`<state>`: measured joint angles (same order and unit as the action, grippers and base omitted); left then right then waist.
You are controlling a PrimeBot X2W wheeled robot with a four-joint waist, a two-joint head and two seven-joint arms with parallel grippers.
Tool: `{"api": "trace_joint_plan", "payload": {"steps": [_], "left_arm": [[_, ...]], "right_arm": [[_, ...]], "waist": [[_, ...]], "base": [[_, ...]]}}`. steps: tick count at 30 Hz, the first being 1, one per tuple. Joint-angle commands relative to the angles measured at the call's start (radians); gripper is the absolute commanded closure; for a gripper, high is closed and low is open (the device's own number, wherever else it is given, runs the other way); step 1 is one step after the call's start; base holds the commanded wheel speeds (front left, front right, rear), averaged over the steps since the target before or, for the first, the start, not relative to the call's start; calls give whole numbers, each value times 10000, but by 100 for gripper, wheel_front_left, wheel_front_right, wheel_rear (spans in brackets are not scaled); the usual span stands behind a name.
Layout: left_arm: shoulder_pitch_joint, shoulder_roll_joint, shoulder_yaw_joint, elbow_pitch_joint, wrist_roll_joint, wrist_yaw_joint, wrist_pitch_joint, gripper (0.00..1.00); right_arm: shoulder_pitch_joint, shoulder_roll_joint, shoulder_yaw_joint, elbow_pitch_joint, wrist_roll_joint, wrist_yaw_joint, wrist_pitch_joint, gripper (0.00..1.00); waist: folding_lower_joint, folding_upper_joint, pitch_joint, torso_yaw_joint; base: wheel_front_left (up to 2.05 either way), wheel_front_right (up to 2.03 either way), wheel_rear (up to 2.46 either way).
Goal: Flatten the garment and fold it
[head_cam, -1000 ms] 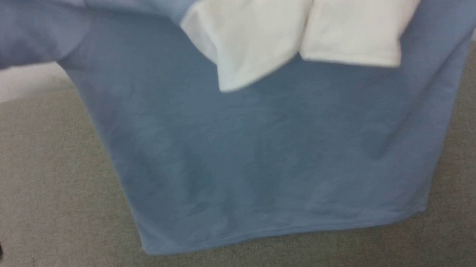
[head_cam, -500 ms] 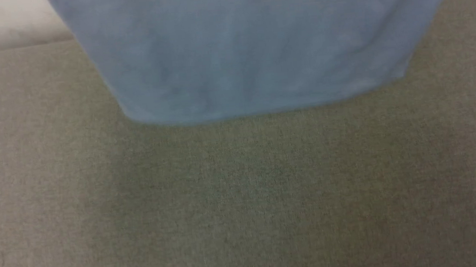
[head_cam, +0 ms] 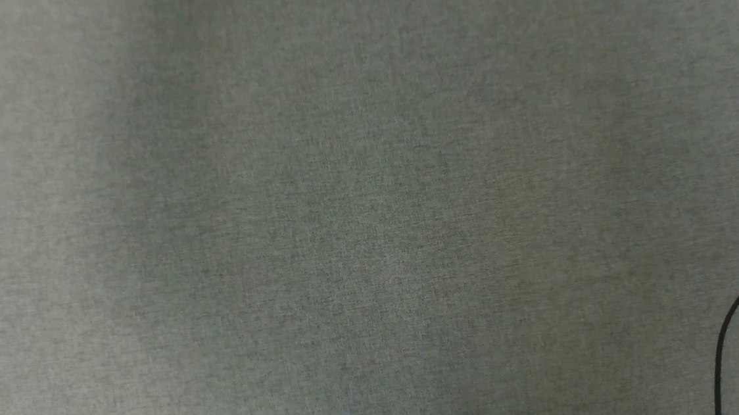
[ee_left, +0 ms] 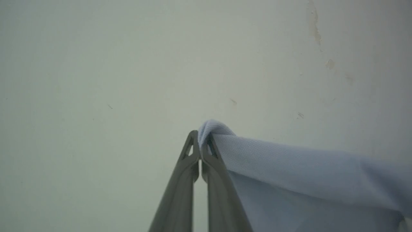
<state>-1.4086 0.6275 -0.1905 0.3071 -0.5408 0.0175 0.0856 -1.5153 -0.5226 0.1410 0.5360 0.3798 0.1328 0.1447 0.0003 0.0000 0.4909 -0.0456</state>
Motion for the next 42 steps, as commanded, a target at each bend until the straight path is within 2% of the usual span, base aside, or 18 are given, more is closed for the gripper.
{"api": "trace_joint_plan", "payload": {"steps": [1, 7, 13, 22, 26, 30, 36, 42], "left_arm": [[-92, -82, -38, 253, 84, -67, -185, 100], [706, -190, -265, 980, 65, -301, -655, 100], [2703, -150, -471, 1197, -23, -377, -1035, 100], [6972, 246, -674, 535, -428, -161, -849, 100], [8407, 660, -587, 105, -575, 26, -654, 100], [9737, 1117, -522, -414, -942, 7, -84, 100], [11768, 1682, -616, -1551, -1658, 67, 1280, 100], [13720, 2187, -413, -2735, -2303, 487, 2061, 100]], "right_arm": [[-69, 101, 57, 201, -27, -21, -186, 100], [670, 303, 629, 647, 82, -21, -831, 100], [2449, 180, 1303, 418, 600, -21, -1024, 100], [6373, -834, 1878, -963, 1291, -21, -371, 100], [7984, -1360, 1754, -1564, 1460, -21, 420, 100], [9223, -1732, 1402, -2154, 1677, -21, 1435, 100], [11188, -1879, 696, -3215, 2249, -21, 3257, 100], [13195, -1949, -451, -4312, 2450, -21, 4642, 100]], "waist": [[-3, 0, 459, 55], [-3, 0, 483, 179], [-3, 0, -140, 240], [-3, 0, -1875, 307], [-3, 0, -2597, 340], [-3, 0, -3225, 349], [-3, 0, -3886, 378], [-3, 0, -4296, 471]], "base": [[0, 0, 0], [0, 0, 0], [0, 0, 0], [0, 0, 0], [0, 0, 0], [0, 0, 0], [0, 0, 0], [0, 0, 0]]}}
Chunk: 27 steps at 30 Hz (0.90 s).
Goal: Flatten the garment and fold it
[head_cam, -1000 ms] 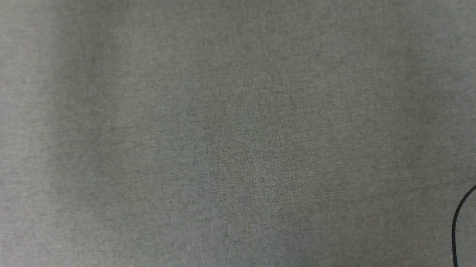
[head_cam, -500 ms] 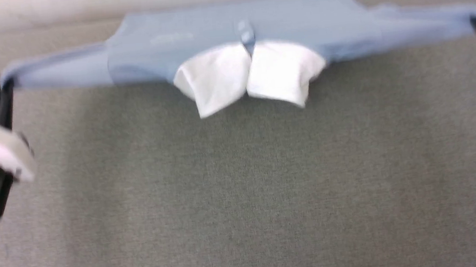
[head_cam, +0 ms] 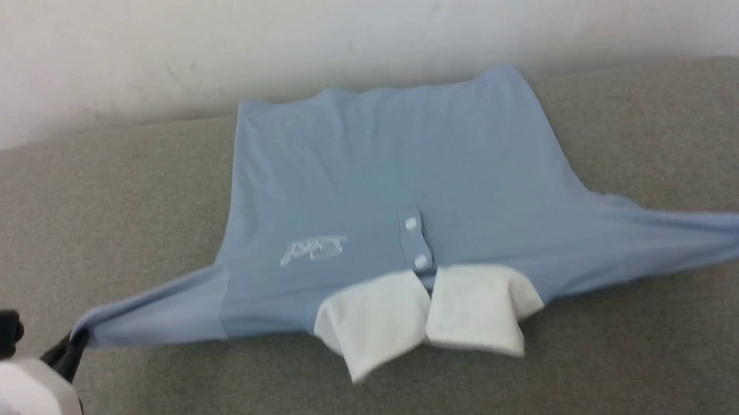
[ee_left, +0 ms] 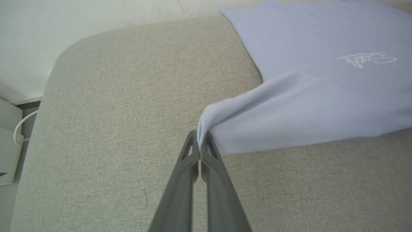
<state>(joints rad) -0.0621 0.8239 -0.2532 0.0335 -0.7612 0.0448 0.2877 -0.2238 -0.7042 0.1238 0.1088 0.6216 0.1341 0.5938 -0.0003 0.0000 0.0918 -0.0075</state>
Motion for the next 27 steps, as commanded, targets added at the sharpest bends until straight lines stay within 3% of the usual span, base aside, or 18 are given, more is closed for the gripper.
{"api": "trace_joint_plan", "payload": {"steps": [1, 4, 9, 16, 21, 22, 23, 24, 27], "left_arm": [[533, 288, 325, -150, -236, 294, 79, 100], [1244, 501, 724, -511, -483, 552, -6, 100], [2148, 445, 536, -1211, -868, 434, 251, 100], [2532, -404, -470, -1600, -1014, 316, 557, 100], [2571, -953, -949, -1821, -984, 596, 754, 100], [2556, -1001, -1027, -1861, -930, 655, 798, 100], [2534, -1045, -1096, -1925, -885, 699, 836, 100], [2498, -1113, -1134, -2003, -891, 737, 863, 100], [2374, -1208, -1192, -2341, -862, 865, 956, 100]], "right_arm": [[600, -93, -533, -216, 59, -34, 366, 100], [1448, 62, -1392, -707, 5, -34, 963, 100], [2911, 530, -2358, -1526, -29, -34, 2205, 100], [4033, 1085, -2559, -2101, -702, -34, 2882, 100], [4086, 1504, -2490, -1839, -987, -34, 2811, 100], [4028, 1585, -2501, -1790, -1040, -34, 2761, 76], [3945, 1638, -2505, -1762, -1099, -34, 2694, 4], [3854, 1677, -2518, -1731, -1142, -34, 2658, 0], [3471, 1677, -2530, -1783, -1136, -34, 2581, 0]], "waist": [[3, 0, -349, 112], [3, 0, -420, 167], [3, 0, -469, 319], [3, 0, -295, 504], [3, 0, -75, 717], [3, 0, -14, 779], [3, 0, 56, 837], [3, 0, 126, 913], [3, 0, 317, 1142]], "base": [[0, 0, 0], [0, 0, 0], [0, 0, 0], [0, 0, 0], [0, 0, 0], [0, 0, 0], [0, 0, 0], [0, 0, 0], [0, 0, 0]]}}
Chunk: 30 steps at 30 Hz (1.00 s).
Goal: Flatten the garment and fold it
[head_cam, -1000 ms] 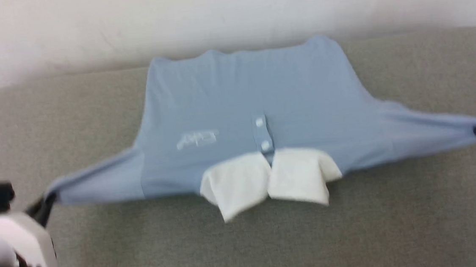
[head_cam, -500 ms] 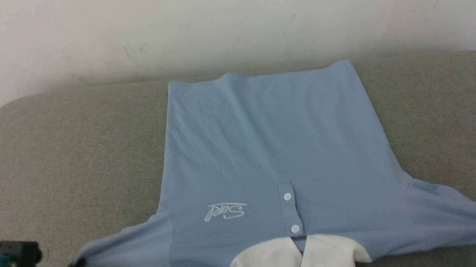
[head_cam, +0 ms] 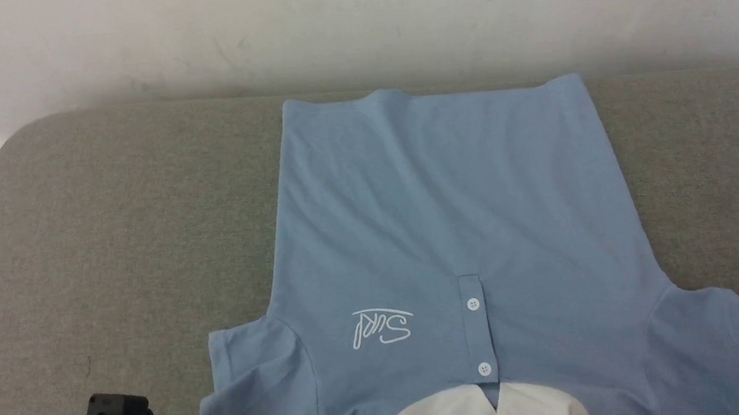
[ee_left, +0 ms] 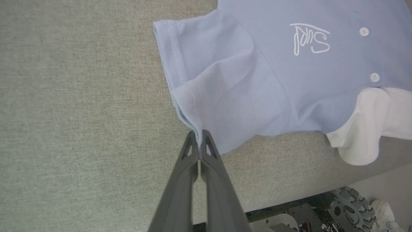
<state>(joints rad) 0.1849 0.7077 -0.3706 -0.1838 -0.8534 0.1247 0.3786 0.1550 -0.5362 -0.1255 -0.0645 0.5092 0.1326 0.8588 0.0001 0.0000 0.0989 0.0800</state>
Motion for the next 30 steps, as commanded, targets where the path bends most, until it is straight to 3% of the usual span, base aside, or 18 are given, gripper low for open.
{"api": "trace_joint_plan", "payload": {"steps": [1, 11, 15, 22, 30], "left_arm": [[-95, -46, -18, -168, 60, 66, 47, 100], [-421, -5, -339, -2093, 452, 546, 652, 100], [-697, -292, -645, -2636, 796, 683, 644, 100], [-1467, -976, -1356, -2912, 1394, 520, 490, 100], [-2156, -1689, -1875, -2708, 1687, 264, 216, 100]], "right_arm": [[-317, -3, -37, -50, -13, -19, -69, 0], [-3493, -237, 185, -153, 268, -19, 300, 0], [-5342, -395, 442, 605, 113, -19, 706, 0], [-8331, -902, 869, 2283, -257, -19, 1682, 0], [-10475, -1563, 810, 4306, -1245, -19, 1801, 0]], "waist": [[-1, 0, 246, 266], [-1, 0, 1761, 1263], [-1, 0, 2654, 1849], [-1, 0, 4073, 3040], [-1, 0, 4856, 4016]], "base": [[0, 0, 0], [0, 0, 0], [0, 0, 0], [0, 0, 0], [0, 0, 0]]}}
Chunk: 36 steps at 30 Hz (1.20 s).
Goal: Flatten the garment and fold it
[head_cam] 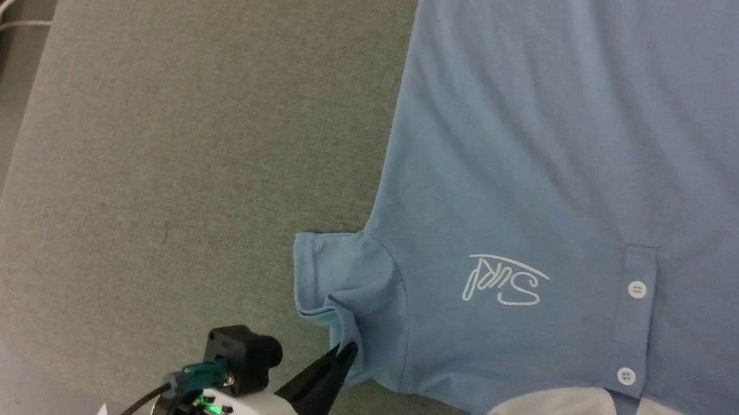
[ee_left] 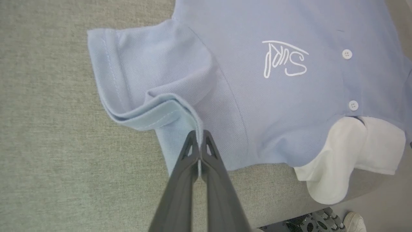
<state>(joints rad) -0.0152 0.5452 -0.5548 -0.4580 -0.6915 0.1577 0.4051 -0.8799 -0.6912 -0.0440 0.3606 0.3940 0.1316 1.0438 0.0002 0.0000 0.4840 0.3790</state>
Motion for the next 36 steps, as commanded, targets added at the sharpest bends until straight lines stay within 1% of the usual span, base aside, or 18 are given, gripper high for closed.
{"api": "trace_joint_plan", "payload": {"steps": [1, 5, 10, 11, 12, 13, 18, 22, 26, 30, 36], "left_arm": [[-211, -128, -83, 74, 91, -98, -82, 100], [-397, -301, -231, 222, 286, -152, -237, 100], [-451, -578, -374, 318, 275, -231, -479, 100], [-466, -599, -385, 345, 283, -250, -518, 100], [-495, -625, -382, 369, 285, -270, -569, 100], [-522, -647, -370, 402, 273, -287, -608, 100], [-586, -607, -284, 600, 274, -299, -698, 100], [-553, -596, -152, 738, 202, -235, -792, 100], [-429, -488, 3, 928, 84, -155, -802, 100], [-214, -346, 237, 1056, -83, 5, -803, 100], [311, -165, 642, 1291, -438, 323, -847, 100]], "right_arm": [[-293, -68, -1, 252, -238, -9, -103, 0], [-734, -173, 40, 873, -579, -9, -392, 0], [-902, -336, 212, 1477, -769, -9, -601, 0], [-890, -355, 262, 1584, -768, -9, -590, 4], [-868, -380, 302, 1669, -771, -9, -589, 91], [-829, -410, 341, 1733, -768, -9, -595, 100], [-600, -398, 440, 1981, -667, -9, -685, 100], [-327, -318, 607, 2049, -498, -9, -811, 100], [259, -143, 982, 2056, -256, -9, -1109, 100], [1033, -131, 1437, 1886, 75, -9, -1384, 100], [2586, -293, 1822, 1138, 884, -9, -1777, 100]], "waist": [[-2, 0, 1064, 1092], [-2, 0, 1256, 1265], [-2, 0, 1431, 1361], [-2, 0, 1448, 1355], [-2, 0, 1458, 1347], [-2, 0, 1456, 1333], [-2, 0, 1255, 1085], [-2, 0, 851, 675], [-2, 0, 117, 78], [-2, 0, -701, -546], [-2, 0, -1869, -1342]], "base": [[0, 0, 0], [0, 0, 0], [0, 0, 0], [0, 0, 0], [0, 0, 0], [0, 0, 0], [0, 0, 0], [0, 0, 0], [0, 0, 0], [0, 0, 0], [0, 0, 0]]}}
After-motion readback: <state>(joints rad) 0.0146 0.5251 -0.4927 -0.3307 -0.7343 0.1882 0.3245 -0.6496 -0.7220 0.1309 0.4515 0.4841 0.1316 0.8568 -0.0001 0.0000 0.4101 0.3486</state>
